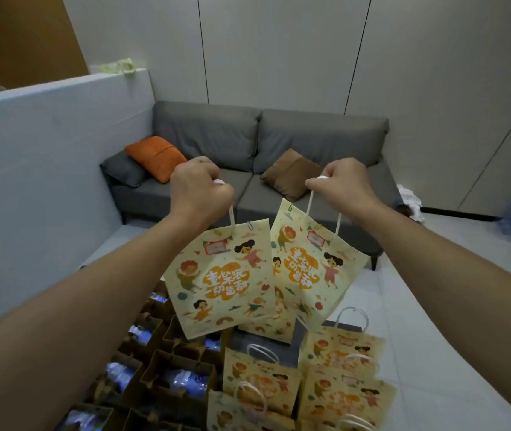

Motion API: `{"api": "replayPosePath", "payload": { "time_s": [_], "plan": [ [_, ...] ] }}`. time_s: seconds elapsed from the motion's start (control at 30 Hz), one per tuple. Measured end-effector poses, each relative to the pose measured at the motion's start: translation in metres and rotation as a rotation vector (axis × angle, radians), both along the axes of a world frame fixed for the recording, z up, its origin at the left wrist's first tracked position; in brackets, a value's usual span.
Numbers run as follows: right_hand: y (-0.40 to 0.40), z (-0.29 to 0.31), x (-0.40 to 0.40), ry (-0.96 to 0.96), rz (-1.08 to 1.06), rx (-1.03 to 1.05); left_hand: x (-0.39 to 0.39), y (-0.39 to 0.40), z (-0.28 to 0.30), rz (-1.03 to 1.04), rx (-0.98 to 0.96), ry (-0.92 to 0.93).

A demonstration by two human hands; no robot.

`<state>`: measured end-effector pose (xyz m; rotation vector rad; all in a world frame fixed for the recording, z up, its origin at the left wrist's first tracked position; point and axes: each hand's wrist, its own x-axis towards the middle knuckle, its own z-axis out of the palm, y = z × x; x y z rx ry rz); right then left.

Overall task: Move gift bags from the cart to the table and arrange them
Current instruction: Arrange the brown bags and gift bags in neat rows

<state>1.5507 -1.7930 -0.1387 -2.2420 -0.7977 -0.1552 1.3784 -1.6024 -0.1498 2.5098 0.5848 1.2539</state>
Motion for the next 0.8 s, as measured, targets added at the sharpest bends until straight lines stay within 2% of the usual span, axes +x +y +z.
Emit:
{"api": "replayPosePath", "payload": {
  "time_s": [0.23,0.43,0.63,0.8],
  "plan": [
    [0.029,-0.052,-0.029,0.125,0.087,-0.165,-0.033,0.021,-0.012,0.050,0.014,-0.024],
    [0.043,-0.114,-0.052,0.314,0.149,-0.317,-0.054,0.036,-0.033,0.088,-0.085,0.007],
    [0.054,-0.175,-0.067,0.378,0.172,-0.497,-0.059,0.045,-0.052,0.087,-0.134,0.045],
    [0.062,-0.208,-0.074,0.415,0.221,-0.567,-0.057,0.048,-0.063,0.055,-0.143,0.054]
  ]
}}
